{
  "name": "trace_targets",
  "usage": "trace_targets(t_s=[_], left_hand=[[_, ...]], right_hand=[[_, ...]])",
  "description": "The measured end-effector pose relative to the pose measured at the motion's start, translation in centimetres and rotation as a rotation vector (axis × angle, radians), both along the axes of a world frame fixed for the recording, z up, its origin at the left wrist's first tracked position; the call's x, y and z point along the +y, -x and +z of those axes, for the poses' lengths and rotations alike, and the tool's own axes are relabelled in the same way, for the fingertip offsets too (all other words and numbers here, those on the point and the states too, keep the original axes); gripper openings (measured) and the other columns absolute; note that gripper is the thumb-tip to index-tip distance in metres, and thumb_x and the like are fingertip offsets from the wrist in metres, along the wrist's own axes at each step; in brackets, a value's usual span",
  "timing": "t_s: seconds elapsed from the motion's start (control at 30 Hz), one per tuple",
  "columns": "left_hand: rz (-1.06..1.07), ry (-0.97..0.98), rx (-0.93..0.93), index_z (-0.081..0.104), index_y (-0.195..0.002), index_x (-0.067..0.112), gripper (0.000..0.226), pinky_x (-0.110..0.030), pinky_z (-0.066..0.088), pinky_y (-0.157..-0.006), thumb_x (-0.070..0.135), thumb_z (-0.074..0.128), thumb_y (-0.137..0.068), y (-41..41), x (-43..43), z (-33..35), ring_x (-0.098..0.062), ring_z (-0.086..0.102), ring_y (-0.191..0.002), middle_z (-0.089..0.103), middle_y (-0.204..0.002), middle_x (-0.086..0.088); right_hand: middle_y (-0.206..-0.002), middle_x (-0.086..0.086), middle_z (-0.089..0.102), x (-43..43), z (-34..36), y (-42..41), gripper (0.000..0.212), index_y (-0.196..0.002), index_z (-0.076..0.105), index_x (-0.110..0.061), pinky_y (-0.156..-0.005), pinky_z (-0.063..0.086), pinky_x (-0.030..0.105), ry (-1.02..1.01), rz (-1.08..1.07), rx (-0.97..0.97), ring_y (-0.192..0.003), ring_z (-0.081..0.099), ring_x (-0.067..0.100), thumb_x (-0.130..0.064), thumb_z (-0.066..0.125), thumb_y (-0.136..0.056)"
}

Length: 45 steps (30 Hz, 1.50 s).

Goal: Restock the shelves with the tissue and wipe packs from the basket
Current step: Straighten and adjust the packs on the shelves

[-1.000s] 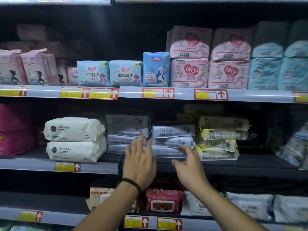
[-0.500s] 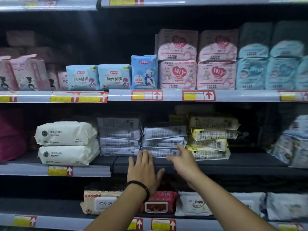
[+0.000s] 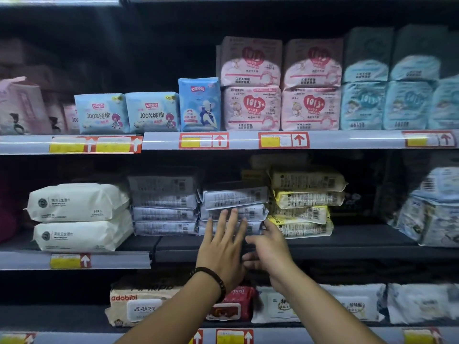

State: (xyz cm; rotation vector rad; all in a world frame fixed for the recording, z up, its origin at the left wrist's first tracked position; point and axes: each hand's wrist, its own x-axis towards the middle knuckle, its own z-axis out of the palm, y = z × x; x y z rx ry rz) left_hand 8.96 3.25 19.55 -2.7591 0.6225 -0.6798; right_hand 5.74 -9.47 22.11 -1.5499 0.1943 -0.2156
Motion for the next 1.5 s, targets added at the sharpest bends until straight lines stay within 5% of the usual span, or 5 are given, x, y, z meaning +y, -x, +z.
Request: trace_targets(t_s=[0.57,0.73,1.17,1.3,1.5], left_hand=[[0.016,0.038,0.009,-0.023,-0.162,0.024,0.088,-0.06,-0.014,-0.124,0.063,0.028,-0.101,-0.4,1.2,0.1,-0.036,-0.025,-0.156,-0.032,-0.168,-0.009],[-0.065,0.142,-0.131,0.01,-0.166,0.02,0.096,-0.064,0.001,-0.125,0.064,0.048,-0.09,-1.2,1.9,0.5,-0.044,-0.004,-0.158,0.01,-0.172,-0.022],[0.061,0.229,-0.122,-0.025,-0.16,0.032,0.087,-0.065,-0.01,-0.123,0.079,0.005,-0.092,-2.7,3.1,0.2,-0.038,-0.028,-0.155,-0.033,-0.167,-0.012],[0.004,0.214,-0.131,-0.029,-0.158,0.039,0.083,-0.067,-0.008,-0.123,0.075,0.008,-0.093,-2.2,2.2,0.1,-0.04,-0.032,-0.153,-0.038,-0.165,-0.013],[0.069,0.135,-0.066,-0.041,-0.151,0.028,0.089,-0.068,-0.015,-0.12,0.065,0.023,-0.101,-1.6,2.1,0.6,-0.041,-0.046,-0.145,-0.056,-0.153,-0.014]], right_hand=[[-0.106,-0.008,0.063,2.0,1.8,-0.1,0.097,-0.166,0.023,-0.039,-0.052,0.053,0.03,0.0,0.104,0.058,-0.061,0.065,0.02,-0.022,0.075,-0.086],[-0.117,0.009,0.073,0.7,2.8,0.3,0.082,-0.159,0.03,-0.033,-0.063,0.066,0.042,0.136,0.136,0.072,-0.066,0.078,0.031,-0.025,0.075,-0.091],[-0.112,0.003,0.066,0.5,4.5,-0.5,0.073,-0.156,0.033,-0.035,-0.059,0.06,0.034,0.195,0.012,0.032,-0.062,0.075,0.028,-0.018,0.068,-0.094],[-0.149,0.005,0.052,1.8,3.7,-0.9,0.092,-0.165,0.017,-0.04,-0.045,0.059,0.029,0.331,-0.164,0.017,-0.076,0.078,0.028,-0.032,0.068,-0.088],[-0.096,-0.003,0.06,2.6,4.4,-1.1,0.105,-0.167,0.013,-0.038,-0.056,0.063,0.034,0.05,0.011,0.014,-0.059,0.073,0.022,-0.021,0.077,-0.085]])
